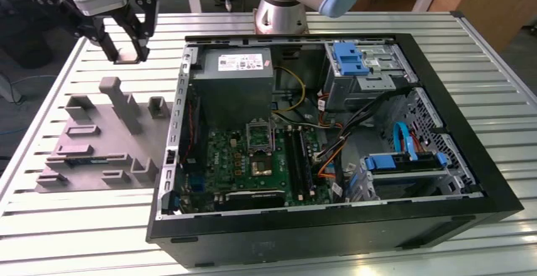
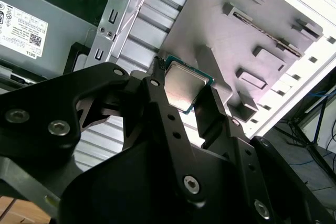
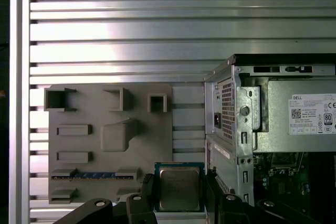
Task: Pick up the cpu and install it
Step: 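Pick up the cpu and move it towards the insertion slot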
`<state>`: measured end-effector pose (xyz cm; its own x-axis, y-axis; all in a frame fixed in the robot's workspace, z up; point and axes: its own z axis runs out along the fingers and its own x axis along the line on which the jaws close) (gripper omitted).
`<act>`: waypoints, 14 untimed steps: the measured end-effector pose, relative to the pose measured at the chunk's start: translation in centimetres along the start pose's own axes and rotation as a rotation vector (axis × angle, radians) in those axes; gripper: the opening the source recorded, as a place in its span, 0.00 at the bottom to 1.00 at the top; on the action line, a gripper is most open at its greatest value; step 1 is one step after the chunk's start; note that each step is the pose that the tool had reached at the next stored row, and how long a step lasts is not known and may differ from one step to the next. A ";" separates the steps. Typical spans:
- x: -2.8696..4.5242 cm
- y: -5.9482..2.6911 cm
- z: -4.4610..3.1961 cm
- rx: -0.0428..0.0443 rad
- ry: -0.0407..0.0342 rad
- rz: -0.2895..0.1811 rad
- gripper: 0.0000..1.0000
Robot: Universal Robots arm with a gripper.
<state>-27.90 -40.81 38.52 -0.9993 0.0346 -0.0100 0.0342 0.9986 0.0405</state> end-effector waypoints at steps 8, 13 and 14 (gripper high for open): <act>-0.29 0.01 0.01 0.0000 0.0000 0.000 0.47; -0.66 0.02 0.01 0.0000 0.0000 0.000 0.47; -0.78 0.03 0.01 0.0000 0.0000 0.000 0.47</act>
<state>-27.12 -40.81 38.52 -0.9994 0.0346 -0.0100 0.0342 0.9986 0.0405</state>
